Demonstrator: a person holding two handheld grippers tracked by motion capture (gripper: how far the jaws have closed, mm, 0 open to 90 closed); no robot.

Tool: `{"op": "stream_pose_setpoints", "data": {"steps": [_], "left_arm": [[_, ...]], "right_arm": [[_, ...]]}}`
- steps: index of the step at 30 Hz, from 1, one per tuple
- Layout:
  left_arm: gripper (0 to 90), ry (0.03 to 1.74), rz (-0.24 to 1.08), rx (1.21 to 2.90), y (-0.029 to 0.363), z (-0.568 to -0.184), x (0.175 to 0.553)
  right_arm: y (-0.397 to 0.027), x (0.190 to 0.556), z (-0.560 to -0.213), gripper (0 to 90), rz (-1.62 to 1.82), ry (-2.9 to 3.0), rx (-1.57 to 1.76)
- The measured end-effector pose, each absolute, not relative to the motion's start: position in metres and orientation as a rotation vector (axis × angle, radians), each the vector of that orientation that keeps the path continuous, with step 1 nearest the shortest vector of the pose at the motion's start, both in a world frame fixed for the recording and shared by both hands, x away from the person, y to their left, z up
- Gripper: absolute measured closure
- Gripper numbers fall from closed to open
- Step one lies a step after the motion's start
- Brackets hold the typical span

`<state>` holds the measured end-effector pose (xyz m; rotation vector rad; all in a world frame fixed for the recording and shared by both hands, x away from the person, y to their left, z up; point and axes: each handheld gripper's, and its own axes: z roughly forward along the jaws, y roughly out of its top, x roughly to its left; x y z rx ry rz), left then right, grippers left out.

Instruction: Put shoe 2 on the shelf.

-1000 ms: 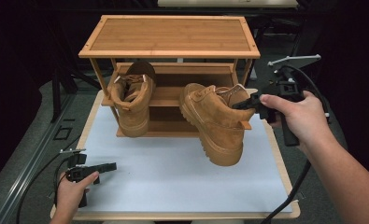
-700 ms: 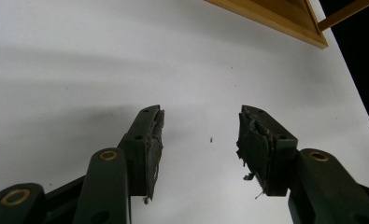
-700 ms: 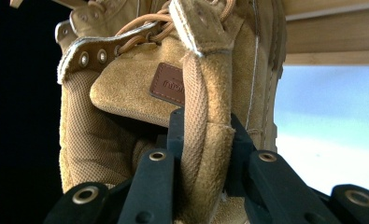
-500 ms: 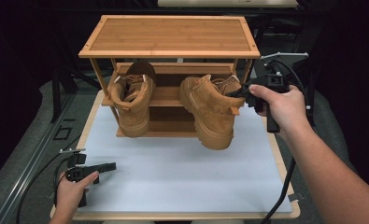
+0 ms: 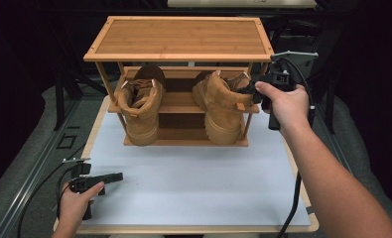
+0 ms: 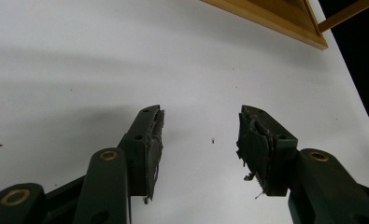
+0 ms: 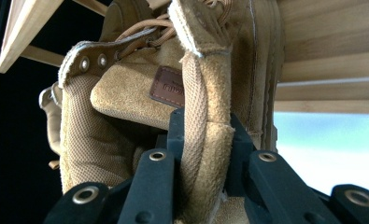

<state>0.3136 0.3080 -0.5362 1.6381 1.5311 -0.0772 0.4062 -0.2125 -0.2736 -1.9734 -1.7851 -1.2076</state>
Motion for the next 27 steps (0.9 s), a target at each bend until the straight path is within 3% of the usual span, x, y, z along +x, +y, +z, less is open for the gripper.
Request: {"op": "stream_pose_setpoints", "data": {"steps": [27], "left_arm": [[49.4, 1.523, -0.074, 1.649, 0.303, -0.536, 0.315]], "right_arm": [[-0.179, 0.408, -0.293, 75.4, -1.291, -1.811, -2.005]]}}
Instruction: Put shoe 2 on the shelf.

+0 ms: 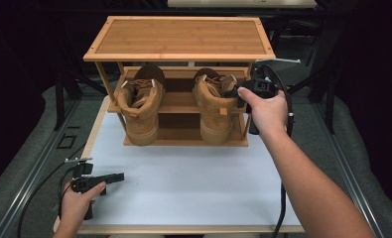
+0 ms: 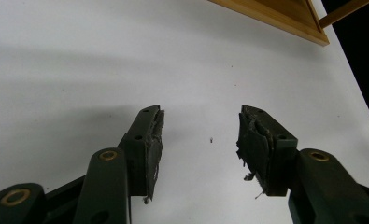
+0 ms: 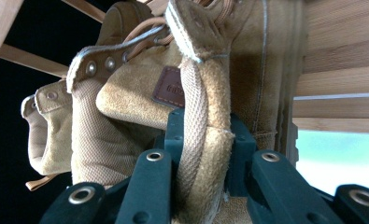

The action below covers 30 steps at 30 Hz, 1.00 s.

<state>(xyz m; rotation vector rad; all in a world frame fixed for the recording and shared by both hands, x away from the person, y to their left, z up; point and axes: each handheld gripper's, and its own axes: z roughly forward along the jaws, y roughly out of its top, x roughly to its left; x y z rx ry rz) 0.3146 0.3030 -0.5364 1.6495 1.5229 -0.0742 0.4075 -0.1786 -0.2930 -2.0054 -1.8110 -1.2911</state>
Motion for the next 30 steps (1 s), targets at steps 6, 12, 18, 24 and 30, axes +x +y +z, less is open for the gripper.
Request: {"op": "stream_pose_setpoints", "data": {"steps": [6, 12, 18, 24, 30], "left_arm": [[49.4, 1.517, -0.072, 1.656, 0.304, -0.536, 0.315], [49.4, 1.513, -0.071, 1.655, 0.304, -0.536, 0.315], [49.3, 1.522, -0.072, 1.655, 0.305, -0.537, 0.315], [49.3, 1.503, -0.043, 1.658, 0.303, -0.532, 0.318], [49.6, 1.458, -0.001, 1.674, 0.297, -0.516, 0.324]], "right_arm": [[-0.175, 0.408, -0.294, 75.0, -1.284, -1.811, -1.999], [-0.174, 0.407, -0.298, 71.6, -1.267, -1.812, -1.971], [-0.181, 0.406, -0.298, 61.4, -1.265, -1.829, -1.945], [-0.184, 0.404, -0.297, 54.4, -1.270, -1.814, -1.919], [-0.189, 0.399, -0.292, 53.3, -1.320, -1.819, -1.902]]}}
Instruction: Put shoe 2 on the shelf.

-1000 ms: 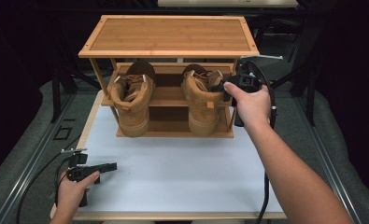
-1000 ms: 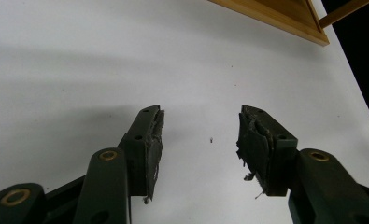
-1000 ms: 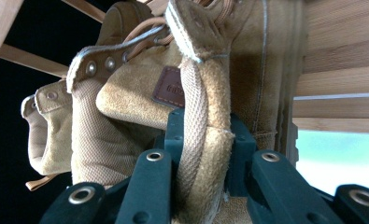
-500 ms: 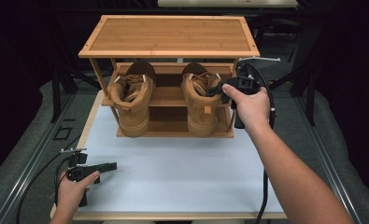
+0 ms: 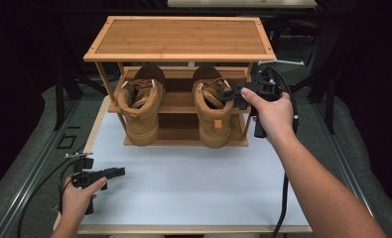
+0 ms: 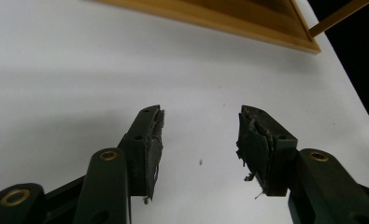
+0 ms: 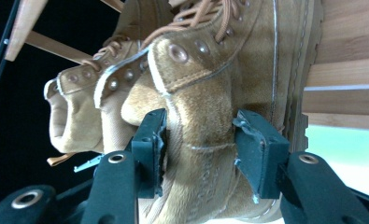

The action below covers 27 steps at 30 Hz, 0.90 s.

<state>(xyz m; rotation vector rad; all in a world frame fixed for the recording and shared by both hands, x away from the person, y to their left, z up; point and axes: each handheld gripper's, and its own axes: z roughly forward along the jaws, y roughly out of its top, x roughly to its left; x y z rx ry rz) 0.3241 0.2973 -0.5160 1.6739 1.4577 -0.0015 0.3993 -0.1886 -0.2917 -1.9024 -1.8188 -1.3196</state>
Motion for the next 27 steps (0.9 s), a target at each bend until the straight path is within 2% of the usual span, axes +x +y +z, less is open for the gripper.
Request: {"op": "stream_pose_setpoints", "data": {"steps": [7, 13, 21, 27], "left_arm": [[54.6, 1.392, 0.094, 1.718, 0.295, -0.484, 0.335], [63.8, 1.315, 0.200, 1.774, 0.289, -0.451, 0.348], [86.6, 1.277, 0.258, 1.701, 0.282, -0.413, 0.369], [90.0, 1.266, 0.306, 1.681, 0.268, -0.399, 0.394]], "right_arm": [[-0.201, 0.388, -0.280, 54.2, -1.402, -1.856, -1.867], [-0.217, 0.384, -0.282, 57.2, -1.445, -1.885, -1.862], [-0.226, 0.394, -0.316, 71.7, -1.512, -1.996, -1.888], [-0.223, 0.413, -0.354, 80.0, -1.531, -1.961, -1.966]]}}
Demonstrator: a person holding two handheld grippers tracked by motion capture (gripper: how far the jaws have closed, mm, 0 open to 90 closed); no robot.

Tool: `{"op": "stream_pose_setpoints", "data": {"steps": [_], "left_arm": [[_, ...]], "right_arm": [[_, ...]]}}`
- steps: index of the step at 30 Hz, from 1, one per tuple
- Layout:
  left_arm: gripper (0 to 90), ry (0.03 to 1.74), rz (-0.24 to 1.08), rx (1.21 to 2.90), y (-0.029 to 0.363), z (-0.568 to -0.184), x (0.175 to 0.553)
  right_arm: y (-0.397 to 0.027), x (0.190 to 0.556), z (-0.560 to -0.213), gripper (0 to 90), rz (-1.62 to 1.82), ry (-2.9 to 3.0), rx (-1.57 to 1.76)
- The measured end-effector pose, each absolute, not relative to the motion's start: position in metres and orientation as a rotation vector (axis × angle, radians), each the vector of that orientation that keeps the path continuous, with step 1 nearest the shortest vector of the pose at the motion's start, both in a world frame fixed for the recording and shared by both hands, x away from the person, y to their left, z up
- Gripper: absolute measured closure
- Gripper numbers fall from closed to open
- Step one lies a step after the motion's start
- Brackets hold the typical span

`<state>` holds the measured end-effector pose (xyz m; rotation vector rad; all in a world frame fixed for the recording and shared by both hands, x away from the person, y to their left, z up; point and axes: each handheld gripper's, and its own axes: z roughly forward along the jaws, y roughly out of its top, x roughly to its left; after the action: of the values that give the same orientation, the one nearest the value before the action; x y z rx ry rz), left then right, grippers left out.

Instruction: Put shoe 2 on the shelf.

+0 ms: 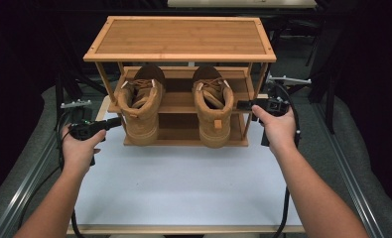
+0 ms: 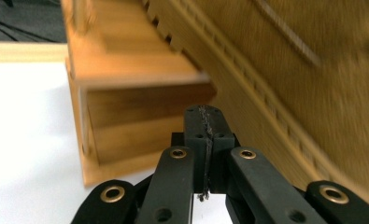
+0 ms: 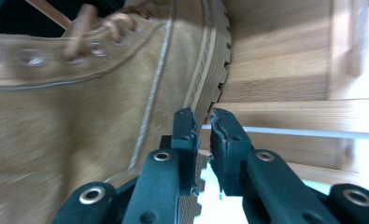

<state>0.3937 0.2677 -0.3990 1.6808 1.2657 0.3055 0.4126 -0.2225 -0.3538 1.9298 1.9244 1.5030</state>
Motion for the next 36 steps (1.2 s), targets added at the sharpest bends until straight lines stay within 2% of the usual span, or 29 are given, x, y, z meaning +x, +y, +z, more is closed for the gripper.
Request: {"op": "stream_pose_setpoints", "data": {"steps": [6, 8, 12, 19, 24, 26, 29, 32, 36], "left_arm": [[90.0, 1.254, 0.309, 1.661, 0.254, -0.393, 0.414], [90.0, 1.264, 0.343, 1.670, 0.251, -0.392, 0.418], [90.0, 1.279, 0.325, 1.635, 0.253, -0.394, 0.427], [90.0, 1.276, 0.325, 1.641, 0.245, -0.393, 0.434], [90.0, 1.203, 0.211, 1.641, 0.217, -0.394, 0.439], [90.0, 1.214, 0.282, 1.683, 0.203, -0.393, 0.441], [90.0, 1.219, 0.242, 1.666, 0.205, -0.393, 0.444], [90.0, 1.204, 0.257, 1.684, 0.207, -0.394, 0.443], [90.0, 1.182, 0.227, 1.695, 0.208, -0.392, 0.427]], "right_arm": [[-0.213, 0.427, -0.376, 82.9, 1.577, 1.883, 1.965], [-0.209, 0.429, -0.379, 86.0, 1.591, 1.888, 1.957], [-0.201, 0.433, -0.383, 90.0, 1.518, 1.849, 1.965], [-0.191, 0.438, -0.388, 90.0, 1.580, 1.792, 2.003], [-0.170, 0.442, -0.390, 90.0, 1.608, 1.807, 2.001], [-0.158, 0.444, -0.392, 90.0, 1.609, 1.830, 1.998], [-0.155, 0.443, -0.390, 90.0, 1.546, 1.821, 2.030], [-0.158, 0.443, -0.394, 90.0, 1.620, 1.830, 2.012], [-0.159, 0.433, -0.393, 89.5, 1.597, 1.867, 1.970]]}}
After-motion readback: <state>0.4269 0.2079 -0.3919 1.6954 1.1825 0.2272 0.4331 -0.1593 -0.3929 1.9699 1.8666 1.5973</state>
